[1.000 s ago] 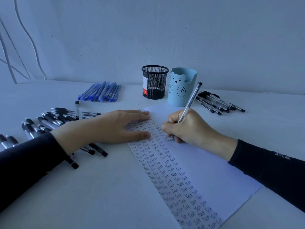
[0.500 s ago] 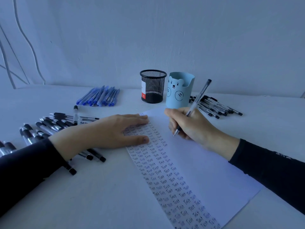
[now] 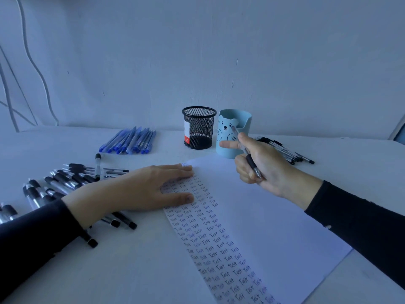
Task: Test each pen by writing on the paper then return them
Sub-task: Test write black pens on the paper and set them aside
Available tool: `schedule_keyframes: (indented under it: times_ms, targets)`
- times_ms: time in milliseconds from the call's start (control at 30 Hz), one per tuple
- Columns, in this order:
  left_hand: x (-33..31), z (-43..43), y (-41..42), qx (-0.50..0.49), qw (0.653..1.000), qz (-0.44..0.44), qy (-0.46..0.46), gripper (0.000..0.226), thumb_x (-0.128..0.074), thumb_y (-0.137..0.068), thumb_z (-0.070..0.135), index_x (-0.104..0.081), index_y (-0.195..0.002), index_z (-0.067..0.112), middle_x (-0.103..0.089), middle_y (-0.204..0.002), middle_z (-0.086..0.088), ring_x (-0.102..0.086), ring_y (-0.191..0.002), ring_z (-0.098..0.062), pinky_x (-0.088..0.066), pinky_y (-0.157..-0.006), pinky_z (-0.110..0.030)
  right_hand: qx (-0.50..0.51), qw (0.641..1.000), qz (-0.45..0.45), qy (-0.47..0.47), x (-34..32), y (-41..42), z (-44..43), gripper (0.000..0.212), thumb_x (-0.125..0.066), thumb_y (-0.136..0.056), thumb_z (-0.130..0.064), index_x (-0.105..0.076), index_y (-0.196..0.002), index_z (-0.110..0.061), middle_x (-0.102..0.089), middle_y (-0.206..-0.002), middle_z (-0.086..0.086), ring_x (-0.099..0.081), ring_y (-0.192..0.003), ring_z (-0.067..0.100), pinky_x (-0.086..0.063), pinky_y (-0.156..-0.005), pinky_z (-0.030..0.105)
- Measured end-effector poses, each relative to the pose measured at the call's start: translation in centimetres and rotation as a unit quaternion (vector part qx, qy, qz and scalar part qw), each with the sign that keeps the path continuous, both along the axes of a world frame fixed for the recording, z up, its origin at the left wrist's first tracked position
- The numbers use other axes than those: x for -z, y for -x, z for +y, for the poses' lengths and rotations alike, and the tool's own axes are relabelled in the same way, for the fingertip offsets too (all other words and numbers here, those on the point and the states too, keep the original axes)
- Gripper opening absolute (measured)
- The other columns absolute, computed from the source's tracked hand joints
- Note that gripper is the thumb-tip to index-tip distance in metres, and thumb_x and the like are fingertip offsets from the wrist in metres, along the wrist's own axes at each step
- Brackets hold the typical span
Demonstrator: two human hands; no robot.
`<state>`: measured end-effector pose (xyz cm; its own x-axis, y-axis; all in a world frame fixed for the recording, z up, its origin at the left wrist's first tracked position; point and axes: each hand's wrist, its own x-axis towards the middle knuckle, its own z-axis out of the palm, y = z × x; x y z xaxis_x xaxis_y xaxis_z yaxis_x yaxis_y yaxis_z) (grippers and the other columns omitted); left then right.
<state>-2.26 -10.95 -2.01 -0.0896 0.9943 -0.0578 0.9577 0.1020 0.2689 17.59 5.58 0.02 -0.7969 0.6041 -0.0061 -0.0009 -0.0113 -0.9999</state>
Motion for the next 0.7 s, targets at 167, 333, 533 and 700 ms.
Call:
schedule_keyframes:
  times_ms: [167, 333, 533, 700]
  targets:
    - [0.0, 0.1, 0.1, -0.001, 1.000, 0.004, 0.004, 0.090, -0.030, -0.066, 0.096, -0.025, -0.145, 0.053, -0.017, -0.147, 0.042, -0.023, -0.138, 0.011, -0.023, -0.119, -0.035, -0.007, 0.999, -0.005, -0.047, 0.0, -0.1, -0.1, 0.045, -0.026, -0.107, -0.040, -0.060, -0.121, -0.015, -0.032, -0.037, 0.002, -0.024, -0.034, 0.010, -0.015, -0.045, 0.026]
    - [-0.1, 0.1, 0.0, 0.000, 1.000, 0.006, 0.008, 0.090, -0.028, -0.066, 0.096, -0.025, -0.145, 0.053, -0.017, -0.149, 0.041, -0.023, -0.138, 0.011, -0.023, -0.119, -0.034, -0.023, 0.997, -0.002, -0.070, -0.6, -0.3, 0.0, 0.045, -0.030, -0.105, -0.046, -0.064, -0.121, -0.022, -0.041, -0.044, 0.001, -0.031, -0.039, 0.012, -0.025, -0.044, 0.023]
    - [-0.1, 0.0, 0.0, 0.004, 1.000, 0.004, 0.005, 0.090, -0.029, -0.066, 0.095, -0.025, -0.145, 0.053, -0.016, -0.145, 0.043, -0.022, -0.137, 0.013, -0.021, -0.119, -0.029, 0.056, 0.991, 0.068, -0.105, -3.2, -1.0, 1.6, 0.019, -0.058, -0.095, -0.027, -0.075, -0.096, -0.018, -0.062, -0.080, -0.005, -0.038, -0.053, 0.011, -0.034, -0.046, 0.018]
    - [0.0, 0.1, 0.1, 0.007, 1.000, 0.007, 0.003, 0.090, -0.028, -0.066, 0.096, -0.025, -0.145, 0.053, -0.015, -0.146, 0.043, -0.020, -0.137, 0.013, -0.020, -0.119, -0.029, 0.285, 0.929, 0.210, -0.109, -3.8, -2.3, 5.4, 0.017, -0.055, -0.090, -0.001, -0.060, -0.097, -0.015, -0.061, -0.074, 0.003, -0.057, -0.055, 0.012, -0.049, -0.055, 0.023]
